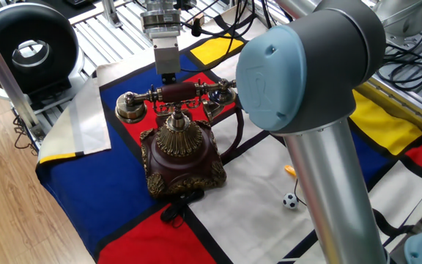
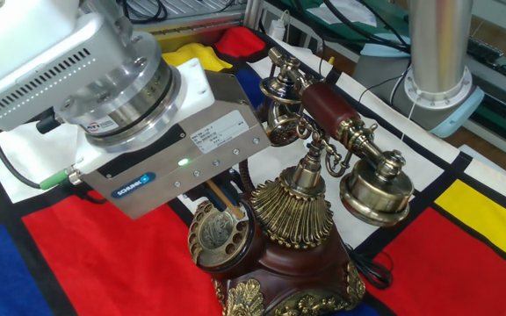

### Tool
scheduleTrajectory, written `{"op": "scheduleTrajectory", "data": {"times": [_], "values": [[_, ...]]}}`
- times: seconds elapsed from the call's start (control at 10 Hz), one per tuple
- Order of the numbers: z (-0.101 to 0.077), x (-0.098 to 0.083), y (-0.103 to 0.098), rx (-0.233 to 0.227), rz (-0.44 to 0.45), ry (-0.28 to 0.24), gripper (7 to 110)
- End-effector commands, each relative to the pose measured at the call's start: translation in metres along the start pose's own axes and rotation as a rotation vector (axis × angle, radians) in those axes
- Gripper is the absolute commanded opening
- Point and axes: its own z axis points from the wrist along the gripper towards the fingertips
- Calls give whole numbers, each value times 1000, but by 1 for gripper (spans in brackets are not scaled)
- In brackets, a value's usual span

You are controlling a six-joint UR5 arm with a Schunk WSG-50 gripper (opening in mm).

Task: Dial a number on an old rotary phone

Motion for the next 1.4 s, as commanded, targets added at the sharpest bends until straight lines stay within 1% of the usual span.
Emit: {"op": "scheduleTrajectory", "data": {"times": [0.0,0.4,1.3], "values": [[-2,-7,0,-14,-16,-28,7],[-2,-9,-3,-11,-40,-32,7],[-1,-15,-8,-12,-131,-52,7]]}}
